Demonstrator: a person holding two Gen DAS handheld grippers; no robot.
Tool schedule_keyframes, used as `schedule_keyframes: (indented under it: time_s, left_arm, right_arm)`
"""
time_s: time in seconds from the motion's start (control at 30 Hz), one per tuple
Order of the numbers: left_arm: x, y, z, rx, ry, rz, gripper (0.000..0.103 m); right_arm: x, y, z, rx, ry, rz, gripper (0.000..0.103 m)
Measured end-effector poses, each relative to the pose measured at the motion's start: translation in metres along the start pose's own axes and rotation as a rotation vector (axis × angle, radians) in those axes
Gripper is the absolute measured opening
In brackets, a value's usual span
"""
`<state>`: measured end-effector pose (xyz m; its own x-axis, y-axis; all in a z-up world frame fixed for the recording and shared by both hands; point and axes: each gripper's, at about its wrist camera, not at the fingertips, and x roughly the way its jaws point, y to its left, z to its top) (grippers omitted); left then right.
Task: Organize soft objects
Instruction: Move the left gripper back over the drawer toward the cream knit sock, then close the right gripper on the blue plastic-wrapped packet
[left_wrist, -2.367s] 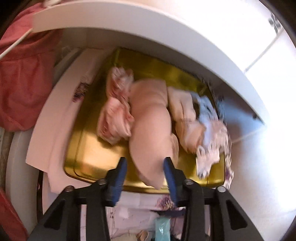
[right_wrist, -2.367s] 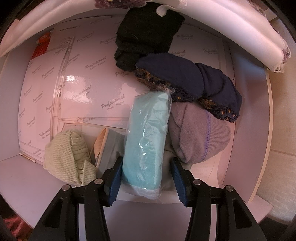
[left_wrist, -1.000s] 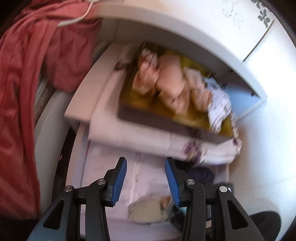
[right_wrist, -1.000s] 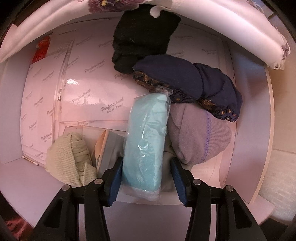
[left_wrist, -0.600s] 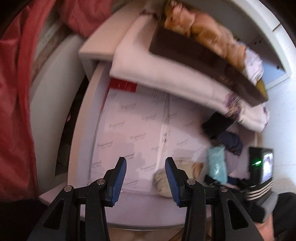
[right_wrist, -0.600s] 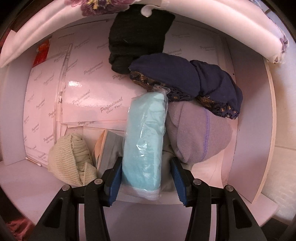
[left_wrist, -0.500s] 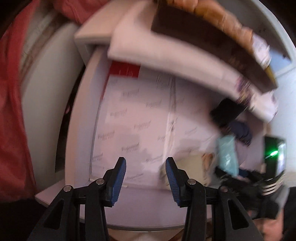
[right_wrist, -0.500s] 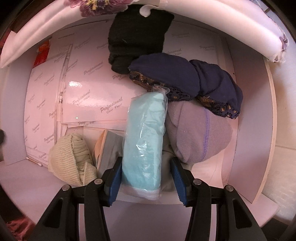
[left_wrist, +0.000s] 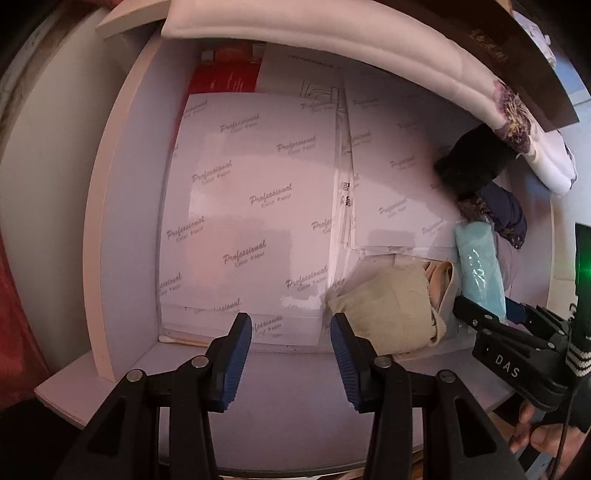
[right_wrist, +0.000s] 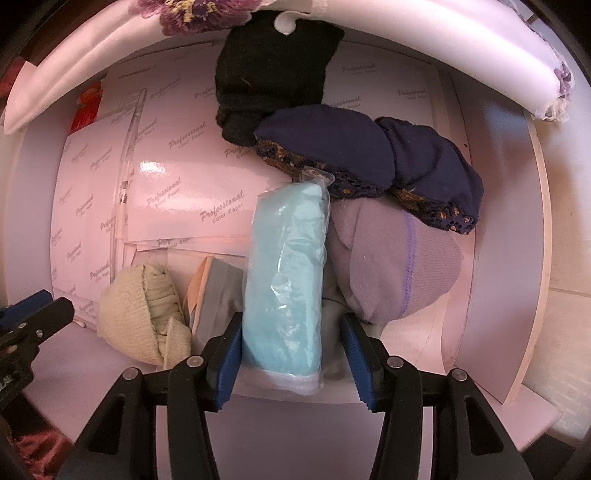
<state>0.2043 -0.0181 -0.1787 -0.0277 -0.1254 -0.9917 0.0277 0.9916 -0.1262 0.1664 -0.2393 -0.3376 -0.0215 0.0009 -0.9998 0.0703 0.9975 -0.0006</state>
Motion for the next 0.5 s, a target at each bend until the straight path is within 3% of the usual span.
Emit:
schedule_keyframes:
  time_s: [0.37, 0.5]
  left_arm:
    - [0.008, 0.008, 0.002, -0.007, 0.009, 0.004, 0.045]
    - [0.014, 0.005, 0.002, 0.005, 0.026, 0.005, 0.045]
  right_arm:
    - [-0.004, -0.012, -0.001, 0.058, 0.008, 0.043, 0.068]
    - [-0.014, -0.018, 0.004, 0.078, -0.025, 0.056, 0.068]
